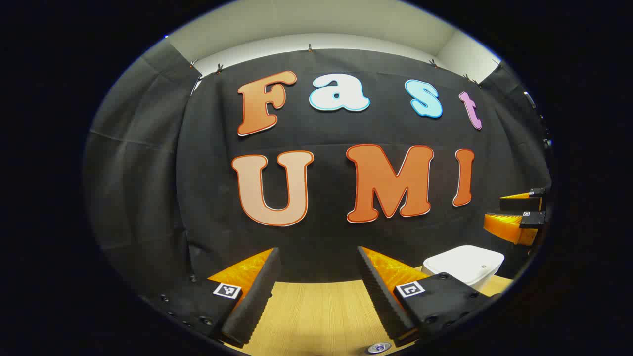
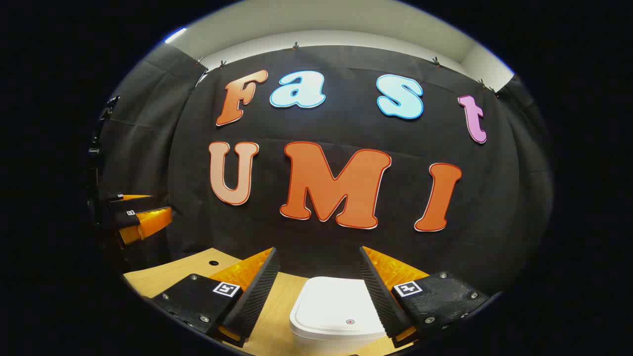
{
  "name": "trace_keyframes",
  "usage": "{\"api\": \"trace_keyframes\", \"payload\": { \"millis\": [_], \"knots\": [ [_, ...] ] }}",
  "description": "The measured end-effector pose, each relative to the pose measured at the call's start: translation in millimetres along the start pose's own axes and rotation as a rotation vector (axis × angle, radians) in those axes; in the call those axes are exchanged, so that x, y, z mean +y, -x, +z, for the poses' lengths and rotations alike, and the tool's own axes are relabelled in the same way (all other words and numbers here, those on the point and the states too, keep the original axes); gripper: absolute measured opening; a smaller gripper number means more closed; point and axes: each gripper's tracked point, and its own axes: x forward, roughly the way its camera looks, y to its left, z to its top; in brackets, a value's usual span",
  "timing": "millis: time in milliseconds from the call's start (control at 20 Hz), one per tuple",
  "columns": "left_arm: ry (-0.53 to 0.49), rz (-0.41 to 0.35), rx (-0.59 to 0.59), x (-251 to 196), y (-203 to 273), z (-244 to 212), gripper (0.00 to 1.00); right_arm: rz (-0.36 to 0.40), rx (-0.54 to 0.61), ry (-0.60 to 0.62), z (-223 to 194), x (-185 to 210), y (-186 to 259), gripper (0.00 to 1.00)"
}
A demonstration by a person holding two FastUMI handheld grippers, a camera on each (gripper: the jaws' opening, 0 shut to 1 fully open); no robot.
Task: Press the lid of the desktop garbage bin to open it, pick up the crumpled paper on the desktop and throw it into the bin, then pick up the pop can on the desktop and drop it into the bin, and finally close the garbage bin lid.
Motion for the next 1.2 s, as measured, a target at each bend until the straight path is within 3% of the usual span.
{"api": "trace_keyframes", "payload": {
  "millis": [700,900,1000,1100,1150,1200],
  "knots": [
    [-0.004,0.01,0.011,-6,8,-8,1.0,-0.008,0.03,-0.013,-10,-11,4,0.97],
    [-0.009,0.017,0.027,-7,9,-12,0.98,-0.02,0.053,-0.015,-18,-18,4,0.9],
    [-0.013,0.02,0.033,-8,10,-15,0.98,-0.032,0.06,-0.021,-21,-24,4,0.83],
    [-0.015,0.023,0.037,-9,10,-16,1.0,-0.036,0.071,-0.029,-27,-29,2,0.65],
    [-0.016,0.024,0.04,-10,11,-18,1.0,-0.039,0.086,-0.032,-31,-32,1,0.46],
    [-0.017,0.025,0.042,-11,10,-18,0.98,-0.06,0.103,-0.035,-38,-39,0,0.43]
  ]
}}
